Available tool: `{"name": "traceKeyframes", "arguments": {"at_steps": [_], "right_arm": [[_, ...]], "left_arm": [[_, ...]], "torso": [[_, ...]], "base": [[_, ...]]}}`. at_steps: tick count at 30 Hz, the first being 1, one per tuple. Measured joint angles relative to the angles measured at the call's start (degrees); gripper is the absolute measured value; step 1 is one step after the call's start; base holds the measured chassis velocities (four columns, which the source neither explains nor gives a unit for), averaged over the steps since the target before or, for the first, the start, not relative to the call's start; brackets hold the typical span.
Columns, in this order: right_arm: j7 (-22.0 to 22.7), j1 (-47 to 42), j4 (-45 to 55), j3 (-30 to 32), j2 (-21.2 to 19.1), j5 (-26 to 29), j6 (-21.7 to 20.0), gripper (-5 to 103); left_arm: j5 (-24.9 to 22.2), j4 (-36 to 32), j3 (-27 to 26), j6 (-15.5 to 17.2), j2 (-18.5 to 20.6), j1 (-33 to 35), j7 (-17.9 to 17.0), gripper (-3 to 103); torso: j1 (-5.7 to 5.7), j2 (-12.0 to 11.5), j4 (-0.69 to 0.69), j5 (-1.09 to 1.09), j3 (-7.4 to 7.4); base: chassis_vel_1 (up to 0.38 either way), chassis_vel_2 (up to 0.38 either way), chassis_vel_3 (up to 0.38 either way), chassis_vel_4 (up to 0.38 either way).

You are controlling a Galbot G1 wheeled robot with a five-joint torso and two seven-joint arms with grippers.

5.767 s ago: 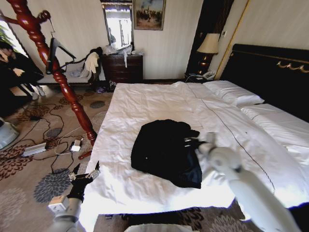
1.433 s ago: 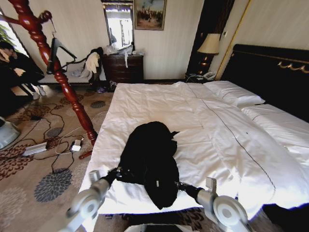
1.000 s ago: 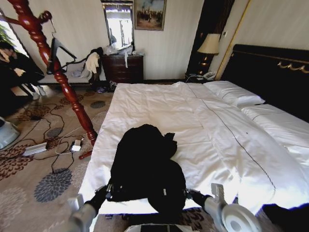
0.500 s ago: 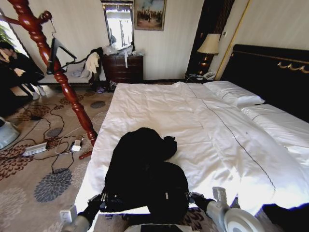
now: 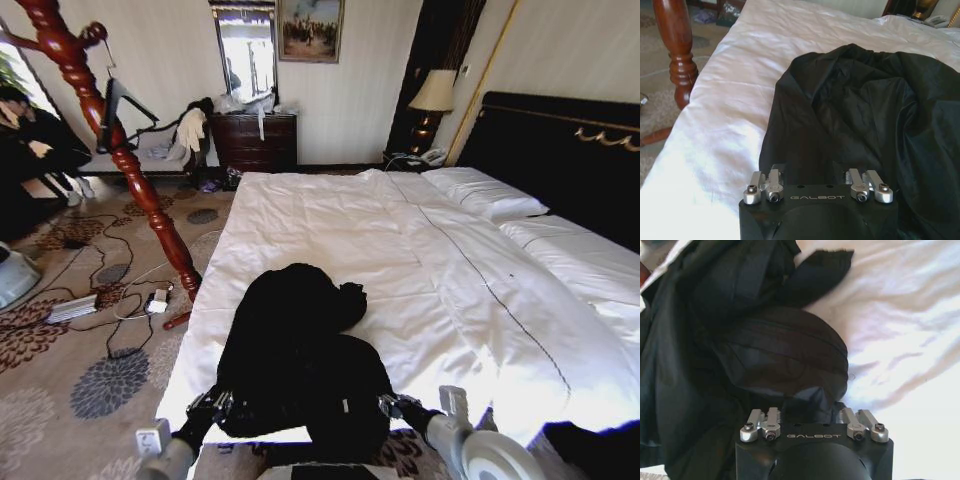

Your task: Pick up the clothes from the bed and hang them on the clothes hanger.

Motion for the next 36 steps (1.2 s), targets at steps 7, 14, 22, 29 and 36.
{"name": "traceKeyframes", "arguments": {"at_steps": [7,14,22,29,36], "right_arm": [[-0.1,-5.0,4.2,4.0,-0.6,0.1,-0.1,73],[-0.9,-3.9,4.3,6.7,-0.5,0.6,4.9,98],[-0.2,2.2,4.3,9.9,-0.3,9.1,6.6,100],[1.3,7.8,1.8,11.8,-1.5,18.0,6.5,100],[-3.2,10.3,-2.5,12.6,-1.4,16.9,10.4,100]], "left_arm": [[5.6,-2.3,-2.9,-2.8,-1.4,6.7,3.7,78],[7.3,-2.7,-3.6,-4.6,-5.2,5.1,4.1,99],[6.2,-2.8,-6.0,-4.7,-6.4,-1.5,2.6,100],[7.4,-1.4,-4.1,-4.6,-5.3,-8.0,1.3,100],[7.6,-0.6,-3.9,-5.4,-2.9,-13.9,-0.8,100]], "torso": [[0.00,0.0,0.01,0.01,0.00],[0.00,0.0,0.00,0.00,0.00],[0.00,0.0,0.00,0.00,0.00],[0.00,0.0,0.00,0.00,0.00],[0.00,0.0,0.00,0.00,0.01]], "base": [[0.000,0.000,0.000,0.000],[0.000,0.000,0.000,0.000],[0.000,0.000,0.000,0.000],[0.000,0.000,0.000,0.000],[0.000,0.000,0.000,0.000]]}}
